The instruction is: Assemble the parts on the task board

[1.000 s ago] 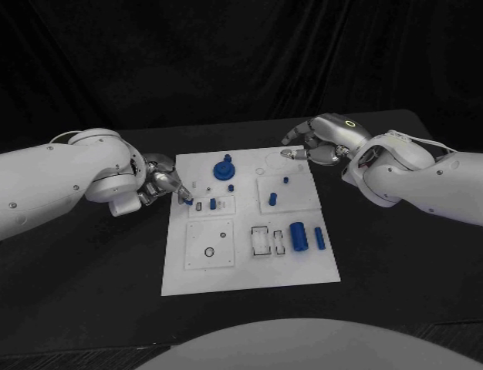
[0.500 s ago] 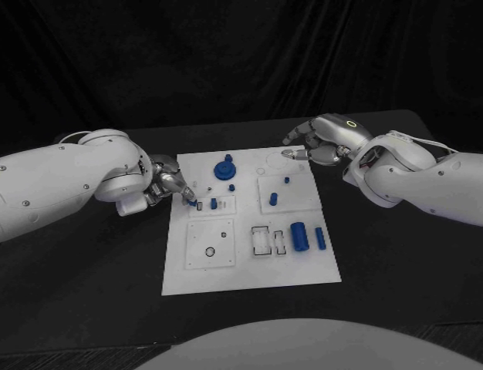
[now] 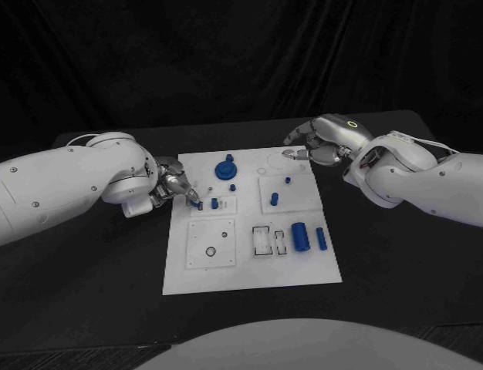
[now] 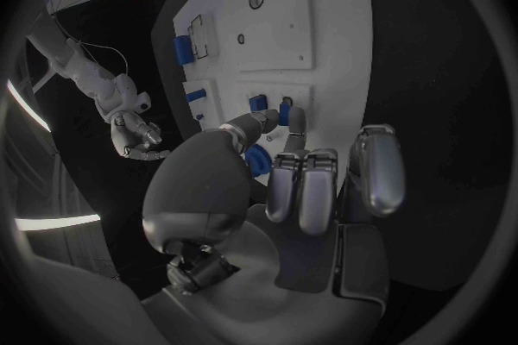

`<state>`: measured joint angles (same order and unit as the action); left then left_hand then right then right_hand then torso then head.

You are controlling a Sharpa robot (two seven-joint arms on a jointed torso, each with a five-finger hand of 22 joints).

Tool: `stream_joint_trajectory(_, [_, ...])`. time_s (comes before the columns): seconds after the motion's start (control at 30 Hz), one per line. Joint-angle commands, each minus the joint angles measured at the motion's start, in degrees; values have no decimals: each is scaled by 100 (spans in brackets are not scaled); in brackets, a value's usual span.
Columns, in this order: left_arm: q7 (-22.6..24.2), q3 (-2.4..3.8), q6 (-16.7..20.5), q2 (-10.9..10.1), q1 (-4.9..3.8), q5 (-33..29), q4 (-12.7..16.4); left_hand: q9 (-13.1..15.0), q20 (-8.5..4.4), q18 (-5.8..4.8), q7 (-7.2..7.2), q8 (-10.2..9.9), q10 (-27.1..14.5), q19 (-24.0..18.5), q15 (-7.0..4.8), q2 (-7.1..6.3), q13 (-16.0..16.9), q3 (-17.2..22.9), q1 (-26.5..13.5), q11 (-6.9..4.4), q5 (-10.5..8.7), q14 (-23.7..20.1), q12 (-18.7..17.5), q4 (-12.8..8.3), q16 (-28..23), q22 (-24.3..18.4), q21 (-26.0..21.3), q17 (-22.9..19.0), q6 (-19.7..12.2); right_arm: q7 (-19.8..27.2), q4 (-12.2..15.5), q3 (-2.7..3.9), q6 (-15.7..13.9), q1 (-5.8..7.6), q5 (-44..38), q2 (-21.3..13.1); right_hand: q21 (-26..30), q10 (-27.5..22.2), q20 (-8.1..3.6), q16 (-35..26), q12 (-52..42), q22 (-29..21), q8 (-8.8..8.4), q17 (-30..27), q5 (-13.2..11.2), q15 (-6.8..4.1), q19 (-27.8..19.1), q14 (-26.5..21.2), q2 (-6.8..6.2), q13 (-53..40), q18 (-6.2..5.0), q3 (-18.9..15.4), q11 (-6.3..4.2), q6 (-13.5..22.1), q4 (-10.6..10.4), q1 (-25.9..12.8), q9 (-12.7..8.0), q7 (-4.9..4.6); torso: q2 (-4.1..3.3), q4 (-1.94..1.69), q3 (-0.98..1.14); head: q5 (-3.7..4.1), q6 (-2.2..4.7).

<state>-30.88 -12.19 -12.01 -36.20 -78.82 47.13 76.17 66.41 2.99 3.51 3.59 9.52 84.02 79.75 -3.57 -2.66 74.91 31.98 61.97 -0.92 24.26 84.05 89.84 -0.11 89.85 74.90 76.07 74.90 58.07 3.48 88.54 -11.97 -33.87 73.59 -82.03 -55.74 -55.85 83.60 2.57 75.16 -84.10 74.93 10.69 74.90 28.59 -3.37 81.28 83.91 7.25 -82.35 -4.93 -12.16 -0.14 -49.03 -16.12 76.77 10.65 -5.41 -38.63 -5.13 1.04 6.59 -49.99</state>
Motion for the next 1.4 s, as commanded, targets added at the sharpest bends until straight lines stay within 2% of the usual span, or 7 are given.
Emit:
stream_joint_trajectory(0.03, [76, 5, 57, 39, 16, -46, -21, 7, -10, 44, -56, -28, 598, 9, -1, 67, 1509, 115, -9, -6, 27, 595, 16, -92, 15, 663, -26, 1510, -3, -97, 6, 4, 2, -14, -5, 0, 31, 52, 4, -37, 29, 703, -30, 260, 20, -34, -53, 216, -2, -73, -105, 14, -2, -49, 18, 57, -9, 7, -1, -7, -2, 0, -1])
stream_joint_trajectory(0.33, [96, 4, 30, 103, 41, -46, -142, 7, -10, 51, -52, -31, 598, -10, 0, 87, 1509, 116, -6, -4, 34, 595, 16, -90, 15, 649, -53, 1510, -9, -100, 9, 4, 2, -14, -5, 0, 24, 57, 4, -37, 24, 705, -30, 260, 23, -34, -51, 216, -3, -78, -104, 14, -2, -51, 16, 59, -9, 7, -1, 3, -2, 1, -1])
stream_joint_trajectory(1.03, [95, 4, -40, 131, 94, -46, -211, 7, -9, 55, -46, -37, 598, -21, 3, 104, 1509, 111, -2, 1, 20, 595, 16, -92, 15, 642, -70, 1510, -23, -106, 2, 4, 13, -14, -5, 2, 38, 34, 4, -40, 49, 702, -32, 258, 30, -34, -54, 216, -5, -51, -105, 13, 0, -59, 7, 68, -10, 4, -1, -8, -3, 13, -1])
stream_joint_trajectory(1.4, [114, 4, -72, 164, 126, -46, -273, 8, -8, 56, -44, -39, 598, -28, 6, 120, 1509, 109, 4, 4, 7, 595, 16, -95, 15, 639, -79, 1510, -29, -114, -2, 4, 27, -14, -5, 10, 38, 34, 4, -40, 49, 702, -32, 258, 30, -34, -54, 216, -5, -51, -105, 13, 0, -59, 7, 68, -10, 4, 0, -3, -1, 15, -1])
